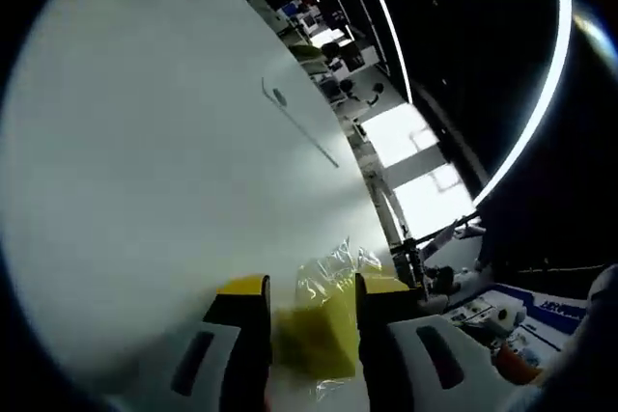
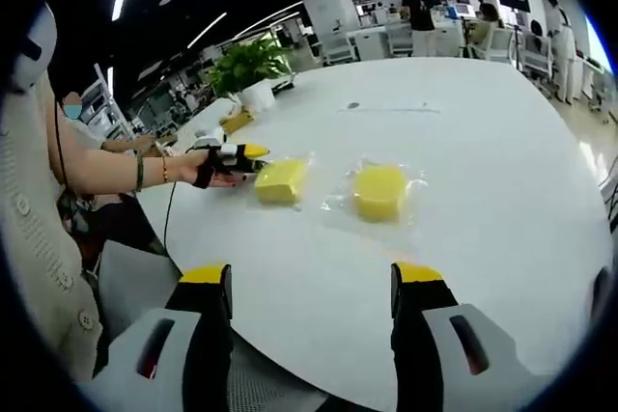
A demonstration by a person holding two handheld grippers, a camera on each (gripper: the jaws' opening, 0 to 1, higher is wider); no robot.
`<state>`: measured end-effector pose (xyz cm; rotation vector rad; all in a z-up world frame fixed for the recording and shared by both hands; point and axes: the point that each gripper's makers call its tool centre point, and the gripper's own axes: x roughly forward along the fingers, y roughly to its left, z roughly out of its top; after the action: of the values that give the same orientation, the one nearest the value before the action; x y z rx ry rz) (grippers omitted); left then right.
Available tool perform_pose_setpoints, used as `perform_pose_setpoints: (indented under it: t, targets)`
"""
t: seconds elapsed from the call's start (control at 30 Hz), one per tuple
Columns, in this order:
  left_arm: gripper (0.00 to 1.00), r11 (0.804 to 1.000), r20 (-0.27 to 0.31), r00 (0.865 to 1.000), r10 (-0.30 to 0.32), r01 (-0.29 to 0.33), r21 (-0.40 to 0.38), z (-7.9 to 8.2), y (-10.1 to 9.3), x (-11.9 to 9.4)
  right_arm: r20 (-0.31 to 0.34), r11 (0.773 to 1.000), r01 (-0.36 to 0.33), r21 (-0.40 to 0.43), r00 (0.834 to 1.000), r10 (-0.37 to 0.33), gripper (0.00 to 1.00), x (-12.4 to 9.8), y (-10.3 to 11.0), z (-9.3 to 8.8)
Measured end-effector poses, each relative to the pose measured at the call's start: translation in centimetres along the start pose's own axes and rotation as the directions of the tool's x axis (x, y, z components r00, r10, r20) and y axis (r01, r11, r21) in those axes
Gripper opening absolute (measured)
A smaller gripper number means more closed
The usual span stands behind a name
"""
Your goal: Compare the silicone blocks by pressing each to a similar depth, holding the contact briefly, and releasing to observe deformation and rebound differences across the visible hardness samples.
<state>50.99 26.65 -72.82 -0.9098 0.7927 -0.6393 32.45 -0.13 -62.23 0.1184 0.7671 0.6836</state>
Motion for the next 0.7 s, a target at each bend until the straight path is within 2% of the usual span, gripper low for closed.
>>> perform_pose_setpoints:
  t: [0.07,0.2,0.3,0.37,0.6,0.67,0.7]
  targets:
    - [0.22,1.0,-0.004,1.0,-0.007,0.007,-0.002,-0.23,0.0,0.08,-0.008,1.0,0.0,0.005,1.0,0.0,0.61,0.13,-0.02,-0.21]
    - [0.14,1.0,-0.013,1.0,-0.017,0.016,-0.026,-0.56,0.18,0.26,-0.019,1.0,0.003,0.001,1.0,-0.003,0.61,0.17,-0.09,-0.4]
    - [0.07,0.998,0.011,0.999,-0.045,0.046,-0.047,-0.24,-0.1,0.22,-0.016,1.0,0.009,0.002,1.0,-0.009,0.61,0.2,-0.33,-0.3]
    - [0.02,0.999,0.03,0.998,-0.048,0.049,-0.024,0.18,0.02,0.17,-0.016,1.0,0.008,0.002,1.0,-0.008,0.61,0.19,-0.41,-0.25]
    - [0.0,0.997,0.016,0.999,-0.035,0.034,0.072,-0.21,-0.6,0.11,-0.014,1.0,0.004,-0.003,1.0,-0.004,0.61,0.26,-0.29,-0.13]
    - [0.0,0.997,0.015,0.999,-0.036,0.035,0.071,-0.21,-0.76,-0.01,-0.018,1.0,0.004,-0.005,1.0,-0.004,0.61,0.3,-0.25,-0.19]
    - [0.0,0.994,0.022,1.0,-0.019,0.016,0.109,-0.05,-0.67,-0.15,-0.019,1.0,0.002,-0.007,1.0,-0.002,0.61,0.31,-0.2,-0.19]
